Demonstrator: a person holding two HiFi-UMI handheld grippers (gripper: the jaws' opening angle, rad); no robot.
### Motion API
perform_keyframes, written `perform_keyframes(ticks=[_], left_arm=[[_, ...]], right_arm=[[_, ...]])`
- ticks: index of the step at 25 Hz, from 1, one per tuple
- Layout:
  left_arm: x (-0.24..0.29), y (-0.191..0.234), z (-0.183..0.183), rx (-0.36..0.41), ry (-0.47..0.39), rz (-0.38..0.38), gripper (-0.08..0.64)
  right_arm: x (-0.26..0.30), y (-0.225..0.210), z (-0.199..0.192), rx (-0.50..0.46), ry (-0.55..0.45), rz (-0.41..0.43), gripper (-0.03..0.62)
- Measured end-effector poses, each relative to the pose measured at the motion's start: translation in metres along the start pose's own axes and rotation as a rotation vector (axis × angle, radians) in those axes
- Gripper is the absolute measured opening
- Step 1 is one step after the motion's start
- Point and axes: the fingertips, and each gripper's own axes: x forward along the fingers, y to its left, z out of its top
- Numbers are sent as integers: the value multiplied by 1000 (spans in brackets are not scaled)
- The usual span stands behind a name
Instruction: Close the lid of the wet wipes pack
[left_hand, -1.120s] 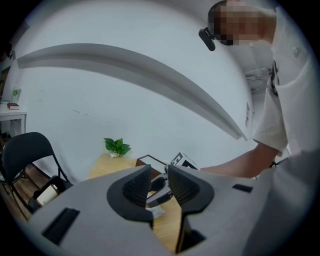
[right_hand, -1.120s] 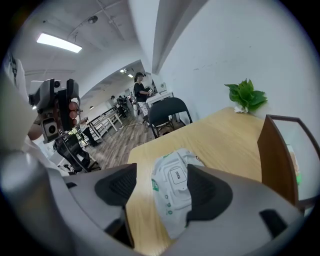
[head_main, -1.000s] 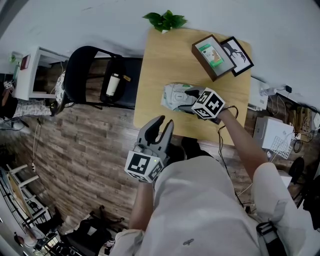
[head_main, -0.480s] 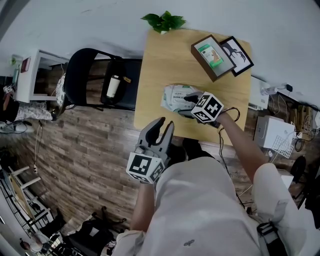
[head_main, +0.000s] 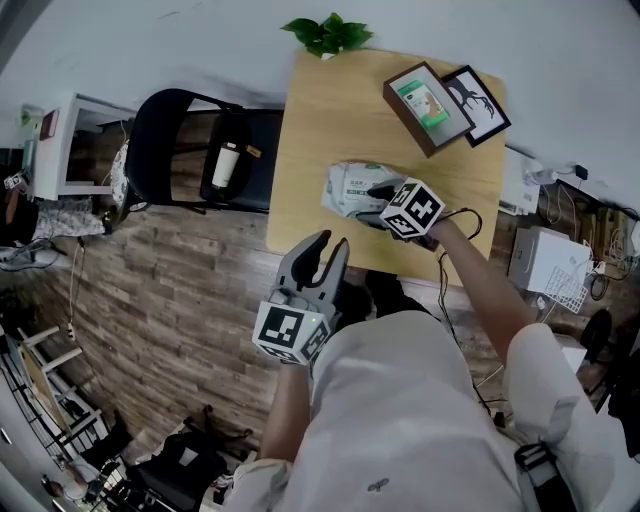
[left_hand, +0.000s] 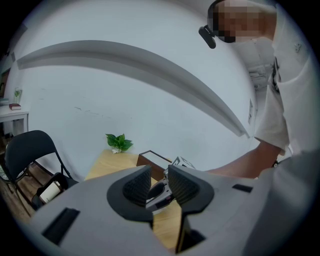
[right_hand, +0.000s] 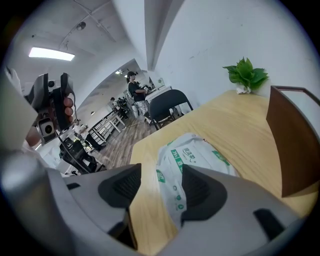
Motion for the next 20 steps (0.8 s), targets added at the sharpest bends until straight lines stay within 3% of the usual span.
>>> perform_keyframes(ticks=[10,20], left_arm=[[-7,5,-6,-17,5,25,103],[-4,11,-5,-24,7,29,103]], right_arm=[[8,-17,-4,56,24,-43,133],[15,-26,-6,-26,85,-117,72]])
